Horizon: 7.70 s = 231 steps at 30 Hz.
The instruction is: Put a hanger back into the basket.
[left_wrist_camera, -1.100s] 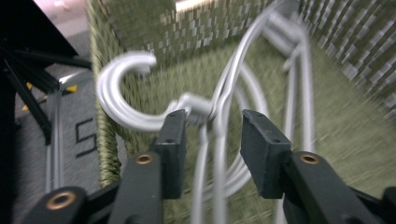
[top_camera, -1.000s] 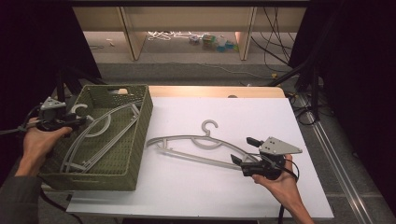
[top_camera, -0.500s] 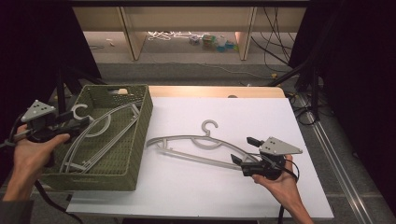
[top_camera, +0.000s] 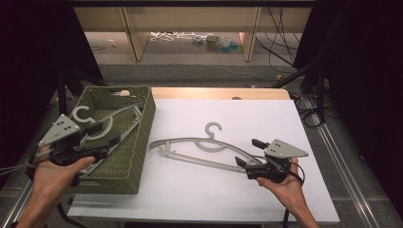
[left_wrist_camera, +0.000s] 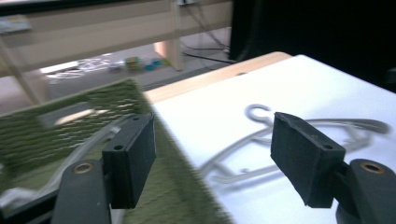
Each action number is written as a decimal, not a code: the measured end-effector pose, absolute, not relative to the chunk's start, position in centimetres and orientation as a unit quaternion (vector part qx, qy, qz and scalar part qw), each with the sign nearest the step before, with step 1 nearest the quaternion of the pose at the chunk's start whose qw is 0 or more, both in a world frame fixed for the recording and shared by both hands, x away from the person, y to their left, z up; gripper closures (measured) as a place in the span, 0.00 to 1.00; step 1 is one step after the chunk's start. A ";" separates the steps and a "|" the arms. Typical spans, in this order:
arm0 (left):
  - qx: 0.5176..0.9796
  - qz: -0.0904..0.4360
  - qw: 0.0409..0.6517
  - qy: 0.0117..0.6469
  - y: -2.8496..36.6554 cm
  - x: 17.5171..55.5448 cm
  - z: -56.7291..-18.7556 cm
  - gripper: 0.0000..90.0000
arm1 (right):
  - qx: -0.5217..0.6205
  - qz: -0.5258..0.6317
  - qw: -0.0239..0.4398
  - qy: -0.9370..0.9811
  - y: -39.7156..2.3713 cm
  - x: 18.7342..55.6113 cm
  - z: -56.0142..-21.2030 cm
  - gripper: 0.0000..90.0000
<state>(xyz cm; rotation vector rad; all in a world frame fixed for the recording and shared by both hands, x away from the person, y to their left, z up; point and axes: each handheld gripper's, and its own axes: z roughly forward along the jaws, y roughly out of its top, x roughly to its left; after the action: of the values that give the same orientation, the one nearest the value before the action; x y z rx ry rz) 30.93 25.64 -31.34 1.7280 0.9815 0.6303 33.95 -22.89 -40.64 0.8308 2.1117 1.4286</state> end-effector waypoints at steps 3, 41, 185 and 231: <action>0.718 0.250 0.511 0.400 24.6 31.1 -32.1 0.32 | 0.303 0.521 0.229 0.765 -23.0 34.0 -40.6 0.20; 0.710 0.232 0.574 0.337 17.5 29.8 -41.3 0.18 | 0.300 0.524 0.221 0.766 -23.3 34.4 -41.4 0.18; 0.856 0.108 0.457 0.218 9.5 38.5 -40.1 0.69 | 0.034 0.235 0.221 0.946 -17.7 36.7 -34.3 0.92; 0.840 0.136 0.449 0.272 14.5 38.4 -36.6 0.91 | 0.273 0.491 0.275 0.780 -22.4 35.5 -36.0 0.27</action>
<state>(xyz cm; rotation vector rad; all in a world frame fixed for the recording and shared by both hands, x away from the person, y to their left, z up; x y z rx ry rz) 38.42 14.52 -36.64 2.0775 0.6726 0.3371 35.45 -22.44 -36.02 0.7332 2.0965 1.3207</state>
